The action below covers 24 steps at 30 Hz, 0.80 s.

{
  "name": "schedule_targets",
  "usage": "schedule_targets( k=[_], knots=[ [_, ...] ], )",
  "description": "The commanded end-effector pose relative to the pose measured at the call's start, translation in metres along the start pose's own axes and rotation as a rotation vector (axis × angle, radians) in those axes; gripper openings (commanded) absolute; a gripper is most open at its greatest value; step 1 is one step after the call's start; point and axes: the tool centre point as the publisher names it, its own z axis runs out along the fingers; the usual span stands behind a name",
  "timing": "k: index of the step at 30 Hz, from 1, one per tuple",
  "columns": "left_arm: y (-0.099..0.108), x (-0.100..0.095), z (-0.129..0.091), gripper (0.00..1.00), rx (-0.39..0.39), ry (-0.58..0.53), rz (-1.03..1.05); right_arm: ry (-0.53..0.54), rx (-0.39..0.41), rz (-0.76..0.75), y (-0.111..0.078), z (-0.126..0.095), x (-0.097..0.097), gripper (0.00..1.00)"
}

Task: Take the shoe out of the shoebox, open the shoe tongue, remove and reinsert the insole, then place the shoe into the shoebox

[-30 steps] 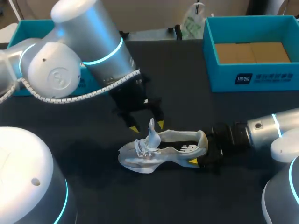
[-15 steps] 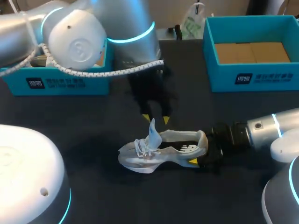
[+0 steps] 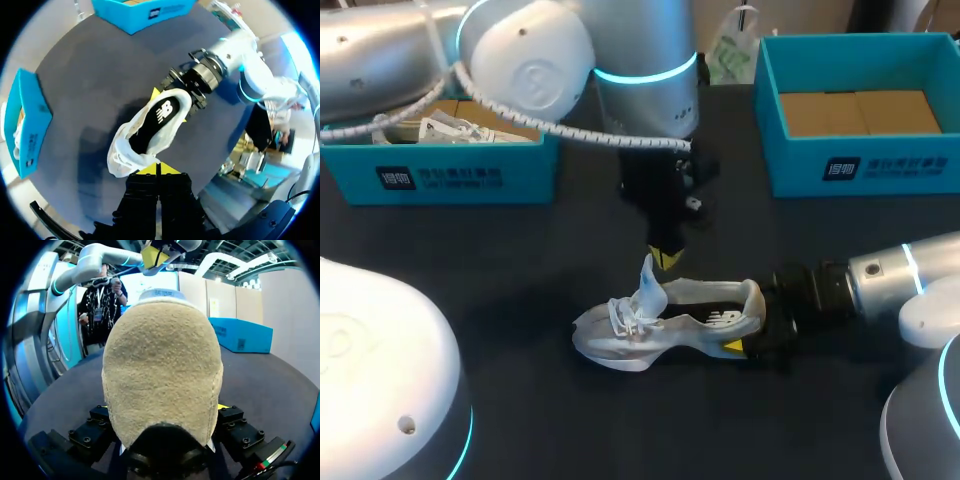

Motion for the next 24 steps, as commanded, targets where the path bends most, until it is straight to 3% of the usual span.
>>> schedule_targets(
  k=[1,8,10,12,19,24],
  knots=[
    [-0.011,0.001,-0.001,0.0,-0.051,-0.001,0.007,-0.002,0.004,0.0,0.002,0.0,0.001,0.0],
    [-0.012,0.017,0.011,0.0,0.033,-0.071,0.296,-0.002,0.004,0.0,0.002,0.0,0.001,0.0],
    [-0.016,0.021,0.017,0.0,0.009,-0.03,0.392,-0.002,0.004,0.0,0.002,0.0,0.001,0.0],
    [-0.028,0.017,0.019,0.0,-0.12,-0.004,0.376,-0.002,0.004,0.0,0.002,0.0,0.001,0.0],
    [-0.028,0.017,0.019,0.0,-0.12,-0.004,0.376,-0.002,0.004,0.0,0.002,0.0,0.001,0.0],
    [-0.034,0.024,0.046,0.0,-0.087,-0.099,0.519,-0.002,0.004,0.0,0.002,0.0,0.001,0.0]
  ],
)
